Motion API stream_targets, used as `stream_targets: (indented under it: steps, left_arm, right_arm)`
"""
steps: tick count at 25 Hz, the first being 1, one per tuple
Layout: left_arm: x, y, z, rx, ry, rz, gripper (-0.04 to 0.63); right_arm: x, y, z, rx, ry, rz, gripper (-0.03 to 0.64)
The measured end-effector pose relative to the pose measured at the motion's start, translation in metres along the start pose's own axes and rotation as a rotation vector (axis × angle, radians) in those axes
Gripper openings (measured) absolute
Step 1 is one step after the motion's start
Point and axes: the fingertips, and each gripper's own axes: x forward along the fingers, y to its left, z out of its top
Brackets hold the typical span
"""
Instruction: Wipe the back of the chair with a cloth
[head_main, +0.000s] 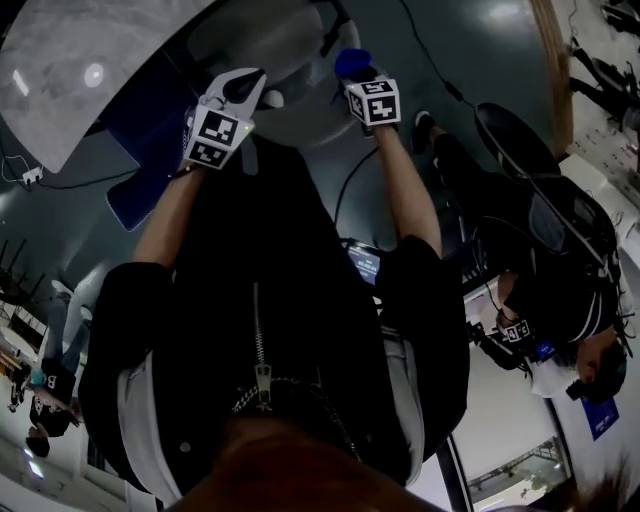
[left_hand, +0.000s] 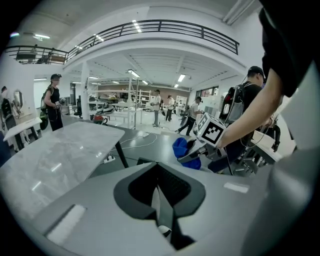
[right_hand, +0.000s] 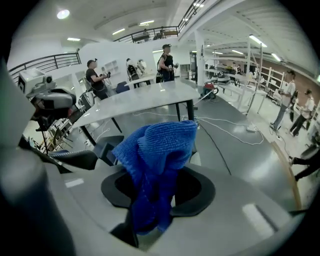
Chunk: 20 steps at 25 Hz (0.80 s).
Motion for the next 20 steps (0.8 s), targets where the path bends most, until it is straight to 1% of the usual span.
stream_targets:
  steps: [7, 11, 14, 16, 20]
  left_arm:
    - [0.004, 0.003, -0.013, -0.028, 0.018, -0.009, 0.011]
    - [0.001, 0.01, -0.021, -0.051, 0.026, 0.003, 0.011]
    - [-0.002, 0.013, -0.024, -0.066, 0.027, 0.015, 0.011]
    - [-0.004, 0.017, -0.027, -0.064, 0.03, 0.026, 0.011]
    - [-0.009, 0.021, -0.036, -0.034, 0.045, 0.048, 0.011]
  right_arm:
    - [0.027, -0.003, -0.03, -0.063, 0.223, 0.027, 0.158]
    - [0.042, 0.006, -0.043, -0.143, 0.322, 0.046, 0.158]
    - [0.047, 0.013, -0.061, -0.164, 0.392, 0.075, 0.157]
    - [0.048, 0.018, -0.07, -0.185, 0.434, 0.092, 0.157]
    - [0.05, 0.03, -0.081, -0.246, 0.502, 0.123, 0.156]
